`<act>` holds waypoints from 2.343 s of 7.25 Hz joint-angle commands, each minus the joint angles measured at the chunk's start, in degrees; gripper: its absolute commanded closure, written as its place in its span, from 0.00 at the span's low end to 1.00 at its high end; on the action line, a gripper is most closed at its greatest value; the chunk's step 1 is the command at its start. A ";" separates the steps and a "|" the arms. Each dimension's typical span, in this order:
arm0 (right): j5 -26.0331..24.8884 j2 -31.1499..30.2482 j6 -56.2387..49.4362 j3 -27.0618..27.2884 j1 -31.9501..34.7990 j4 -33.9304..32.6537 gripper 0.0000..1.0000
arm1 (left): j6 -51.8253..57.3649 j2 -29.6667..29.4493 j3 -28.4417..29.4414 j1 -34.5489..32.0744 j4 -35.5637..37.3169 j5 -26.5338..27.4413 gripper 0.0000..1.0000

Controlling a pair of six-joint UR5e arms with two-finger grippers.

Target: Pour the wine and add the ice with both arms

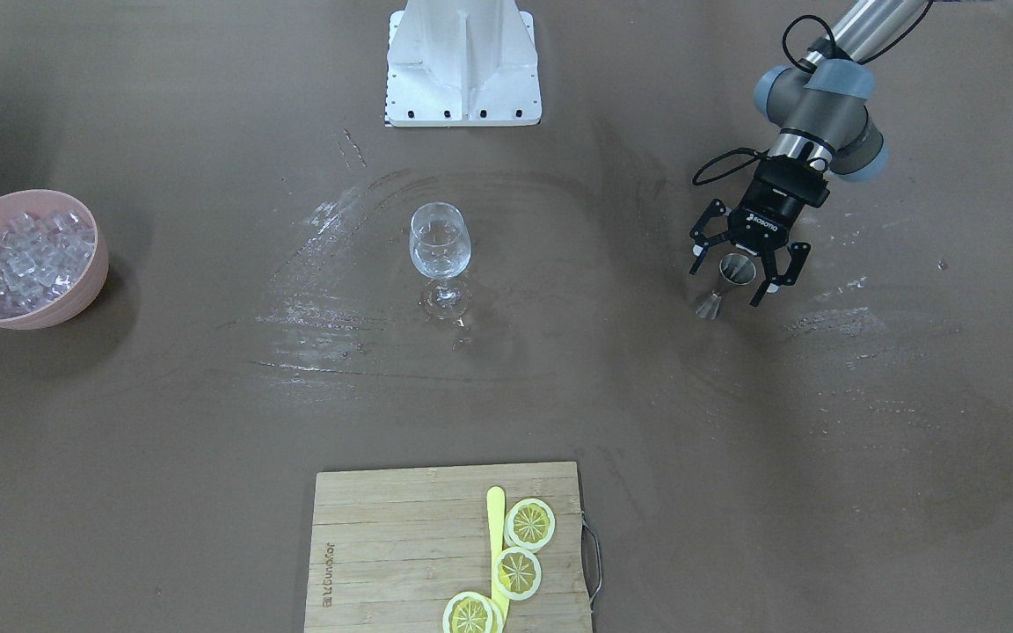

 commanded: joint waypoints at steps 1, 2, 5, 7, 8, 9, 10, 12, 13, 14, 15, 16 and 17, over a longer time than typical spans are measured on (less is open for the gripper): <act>0.00 0.01 0.00 0.03 0.00 0.02 0.00 | 0.00 0.15 -1.56 -1.10 -0.20 -1.79 0.01; 0.00 0.10 0.00 0.03 0.00 -0.07 0.00 | 0.00 0.15 -2.35 -2.59 -0.20 -3.80 0.01; 0.00 0.10 0.00 0.03 0.00 0.02 0.00 | 0.00 0.41 -4.19 -8.74 0.68 -11.70 0.01; 0.00 0.27 0.00 0.03 0.00 -0.07 0.00 | -0.97 0.32 -9.80 -10.59 7.40 -13.40 0.01; 0.00 0.28 0.09 0.03 0.00 -0.07 0.00 | -0.97 0.32 -13.05 -13.04 14.50 -16.71 0.01; 0.00 0.28 0.09 -0.06 0.00 0.02 0.00 | -0.88 0.32 -15.08 -18.89 21.18 -25.70 0.01; 0.00 0.28 0.09 0.03 0.00 0.02 0.00 | -0.44 -0.29 -15.71 -26.61 27.77 -35.88 0.01; 0.00 0.28 0.00 0.03 0.00 0.02 0.00 | 2.44 -0.12 -15.54 -36.66 36.48 -47.97 0.01; 0.00 0.28 0.00 -0.06 0.00 0.02 0.00 | 11.77 -0.47 -15.89 -40.36 48.90 -51.33 0.01; 0.00 0.28 0.00 -0.06 0.00 -0.07 0.00 | 24.48 -1.17 -16.77 -43.27 63.73 -51.28 0.01; 0.00 0.28 0.00 0.03 0.00 0.02 0.00 | 32.26 -3.26 -16.77 -47.04 74.14 -50.93 0.01; 0.00 0.28 0.00 -0.06 0.00 0.02 0.00 | 33.21 -3.28 -17.21 -48.91 85.04 -52.76 0.01; 0.00 0.28 0.00 -0.06 0.00 0.02 0.00 | 33.14 -2.50 -16.00 -51.10 90.45 -55.82 0.01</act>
